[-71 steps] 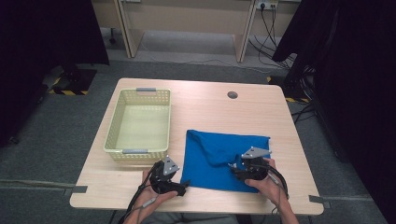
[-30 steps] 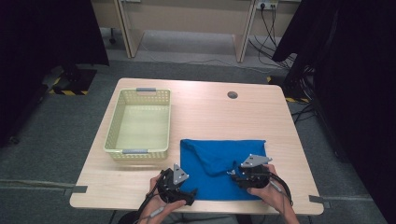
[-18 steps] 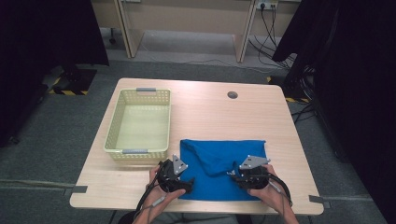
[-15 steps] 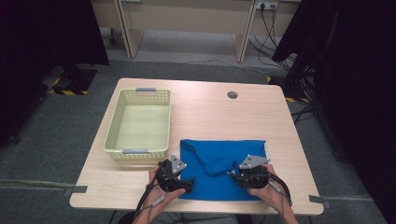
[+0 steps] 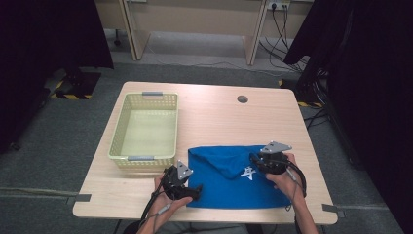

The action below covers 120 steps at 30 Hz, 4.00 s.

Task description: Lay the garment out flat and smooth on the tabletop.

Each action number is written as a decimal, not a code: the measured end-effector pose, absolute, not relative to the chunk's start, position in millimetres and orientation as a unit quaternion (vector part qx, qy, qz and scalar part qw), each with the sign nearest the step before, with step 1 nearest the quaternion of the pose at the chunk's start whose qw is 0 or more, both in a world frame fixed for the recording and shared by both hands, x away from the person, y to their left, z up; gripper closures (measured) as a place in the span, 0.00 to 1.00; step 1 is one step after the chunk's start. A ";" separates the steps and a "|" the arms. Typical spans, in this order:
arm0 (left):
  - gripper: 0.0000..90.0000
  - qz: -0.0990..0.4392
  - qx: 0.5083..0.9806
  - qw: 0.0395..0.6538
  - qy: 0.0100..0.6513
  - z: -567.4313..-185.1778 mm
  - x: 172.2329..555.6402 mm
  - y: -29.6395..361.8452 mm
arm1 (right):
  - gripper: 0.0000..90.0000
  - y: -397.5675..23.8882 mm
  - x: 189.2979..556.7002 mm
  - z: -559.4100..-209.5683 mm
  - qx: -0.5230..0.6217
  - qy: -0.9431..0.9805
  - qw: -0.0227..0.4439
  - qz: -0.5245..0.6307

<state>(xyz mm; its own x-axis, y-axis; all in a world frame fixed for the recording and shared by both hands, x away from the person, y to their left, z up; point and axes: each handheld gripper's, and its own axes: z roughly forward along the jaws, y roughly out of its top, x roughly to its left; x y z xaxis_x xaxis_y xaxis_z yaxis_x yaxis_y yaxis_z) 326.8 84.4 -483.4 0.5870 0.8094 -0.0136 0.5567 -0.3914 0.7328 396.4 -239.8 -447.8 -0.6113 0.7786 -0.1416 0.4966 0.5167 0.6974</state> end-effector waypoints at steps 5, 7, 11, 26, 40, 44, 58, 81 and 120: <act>0.13 0.195 0.824 0.355 0.397 -476.2 325.9 77.1 | 0.69 -237.7 403.4 -441.0 0.381 0.836 0.228 0.321; 0.12 0.193 0.822 0.363 0.394 -473.1 326.1 74.1 | 0.63 -237.7 402.4 -438.5 0.388 0.832 0.223 0.327; 0.11 0.193 0.823 0.379 0.376 -461.1 329.6 56.1 | 0.53 -241.1 395.2 -432.2 0.400 0.824 0.212 0.340; 0.09 0.181 0.854 0.370 0.318 -463.6 365.7 -23.2 | 0.31 -262.8 350.7 -434.8 0.393 0.838 0.161 0.342; 0.07 0.200 0.857 0.348 0.323 -471.6 368.5 -17.6 | 0.36 -266.2 344.4 -463.6 0.384 0.862 0.147 0.296; 0.05 0.184 0.854 0.354 0.334 -478.2 367.2 -6.6 | 0.50 -268.9 343.4 -462.5 0.376 0.863 0.158 0.298; 0.08 0.202 0.876 0.337 0.281 -469.4 347.2 0.8 | 0.75 -275.8 314.1 -460.2 0.342 0.876 0.174 0.293; 0.87 0.212 0.841 0.401 0.296 -455.5 392.5 -12.5 | 0.81 -276.5 331.4 -453.3 0.352 0.863 0.188 0.309; 0.13 0.174 0.809 0.393 0.402 -469.4 401.0 16.9 | 0.26 -269.8 435.6 -444.0 0.439 0.813 0.196 0.327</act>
<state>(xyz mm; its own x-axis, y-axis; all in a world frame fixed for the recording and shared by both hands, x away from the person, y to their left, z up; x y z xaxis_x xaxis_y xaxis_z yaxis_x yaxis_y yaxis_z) 401.0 16.9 -469.4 0.6165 0.7865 -0.0350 0.5141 -0.3686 0.7745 435.6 -269.8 -444.0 -0.5377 0.8425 -0.0311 0.5859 0.4000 0.7048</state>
